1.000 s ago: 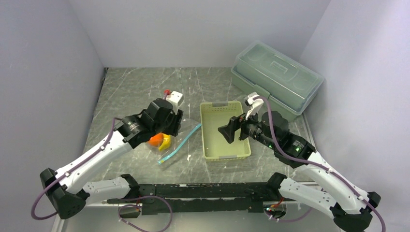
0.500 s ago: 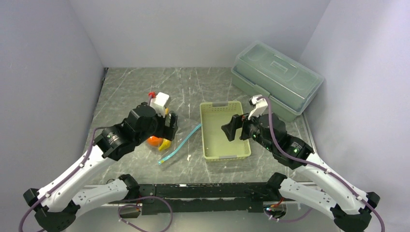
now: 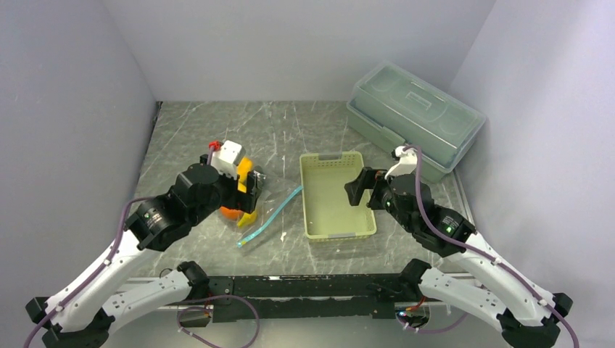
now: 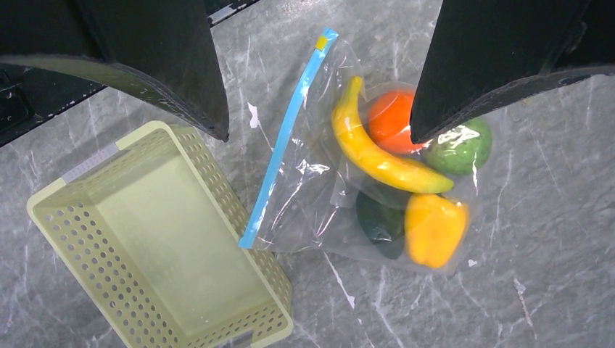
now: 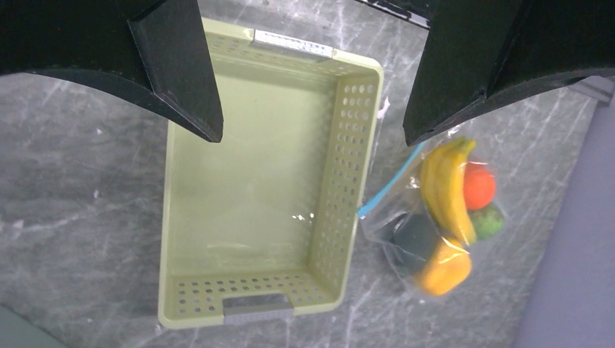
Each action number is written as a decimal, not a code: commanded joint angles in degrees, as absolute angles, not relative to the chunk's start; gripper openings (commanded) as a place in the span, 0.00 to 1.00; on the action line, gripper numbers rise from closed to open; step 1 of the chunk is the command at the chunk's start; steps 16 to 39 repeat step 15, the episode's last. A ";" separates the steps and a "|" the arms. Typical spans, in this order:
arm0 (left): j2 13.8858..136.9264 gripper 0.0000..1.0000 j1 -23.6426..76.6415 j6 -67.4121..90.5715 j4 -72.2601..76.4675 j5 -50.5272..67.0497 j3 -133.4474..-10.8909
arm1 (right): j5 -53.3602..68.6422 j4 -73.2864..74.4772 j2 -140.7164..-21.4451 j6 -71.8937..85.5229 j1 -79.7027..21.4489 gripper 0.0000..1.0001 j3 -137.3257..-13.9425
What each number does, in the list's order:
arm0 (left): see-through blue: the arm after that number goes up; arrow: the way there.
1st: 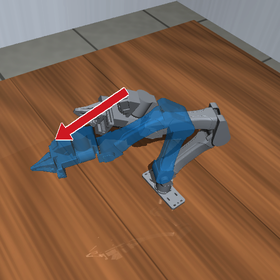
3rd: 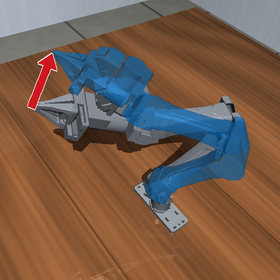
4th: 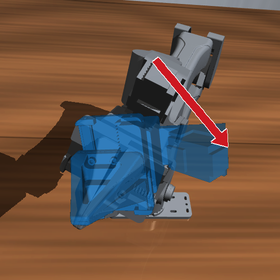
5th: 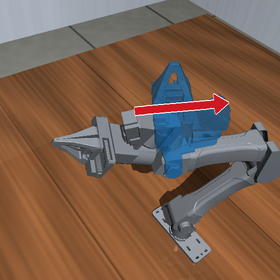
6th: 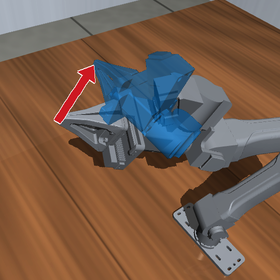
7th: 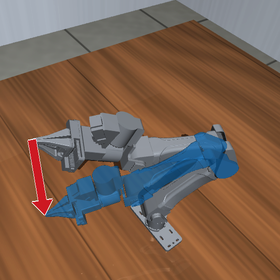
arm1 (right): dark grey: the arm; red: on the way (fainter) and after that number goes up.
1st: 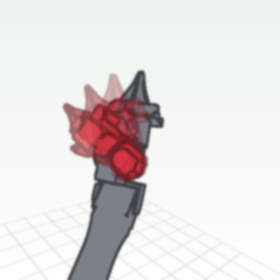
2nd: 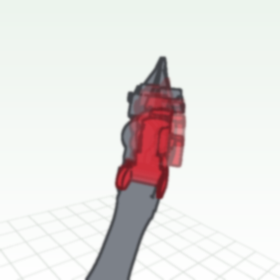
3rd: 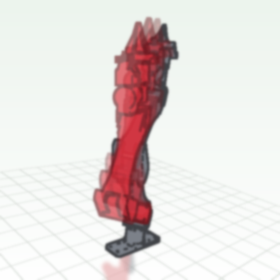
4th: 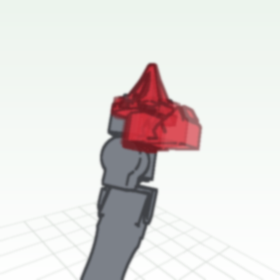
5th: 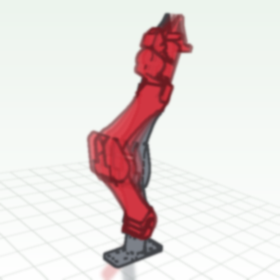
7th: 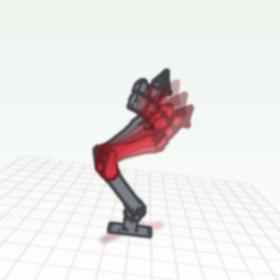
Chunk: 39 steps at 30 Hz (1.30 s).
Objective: Place the food in the zip-top bag and seal the zipper
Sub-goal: Reset both arms
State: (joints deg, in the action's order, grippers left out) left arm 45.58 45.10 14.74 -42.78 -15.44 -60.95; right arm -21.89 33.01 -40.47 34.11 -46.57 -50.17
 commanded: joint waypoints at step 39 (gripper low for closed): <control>46.38 1.00 45.35 15.90 -40.34 -13.06 -60.23 | -30.71 36.69 -37.82 36.29 -46.49 1.00 -51.43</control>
